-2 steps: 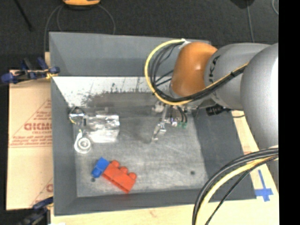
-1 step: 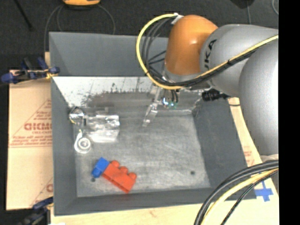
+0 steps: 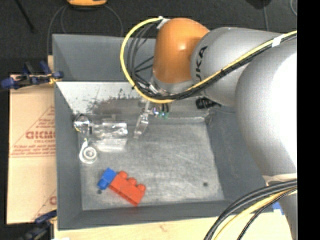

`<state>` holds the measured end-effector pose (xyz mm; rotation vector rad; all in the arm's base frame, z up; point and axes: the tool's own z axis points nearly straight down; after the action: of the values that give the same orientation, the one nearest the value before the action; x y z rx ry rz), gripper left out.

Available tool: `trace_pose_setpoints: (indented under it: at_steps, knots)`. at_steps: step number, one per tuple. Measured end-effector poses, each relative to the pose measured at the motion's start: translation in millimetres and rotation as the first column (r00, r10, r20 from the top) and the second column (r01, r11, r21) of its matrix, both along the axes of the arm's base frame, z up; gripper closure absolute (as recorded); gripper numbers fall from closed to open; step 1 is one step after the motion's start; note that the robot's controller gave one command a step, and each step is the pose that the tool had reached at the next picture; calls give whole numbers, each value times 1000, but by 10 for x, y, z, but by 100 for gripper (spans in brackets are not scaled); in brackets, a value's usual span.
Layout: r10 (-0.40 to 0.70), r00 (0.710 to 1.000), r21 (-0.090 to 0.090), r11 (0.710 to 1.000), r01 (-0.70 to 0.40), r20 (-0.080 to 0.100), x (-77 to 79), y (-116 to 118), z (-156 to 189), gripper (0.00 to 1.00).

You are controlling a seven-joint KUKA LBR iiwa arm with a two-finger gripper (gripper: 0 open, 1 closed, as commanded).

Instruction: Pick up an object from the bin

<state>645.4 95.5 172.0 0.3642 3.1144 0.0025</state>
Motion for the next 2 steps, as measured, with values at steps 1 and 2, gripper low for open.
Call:
trace_pose_setpoints:
  at_steps: [1,2]
  knots:
    - [74,997,-2,997,-74,4,-108,442,-877,0]
    - [78,997,-4,997,-78,2,-113,444,-893,100]
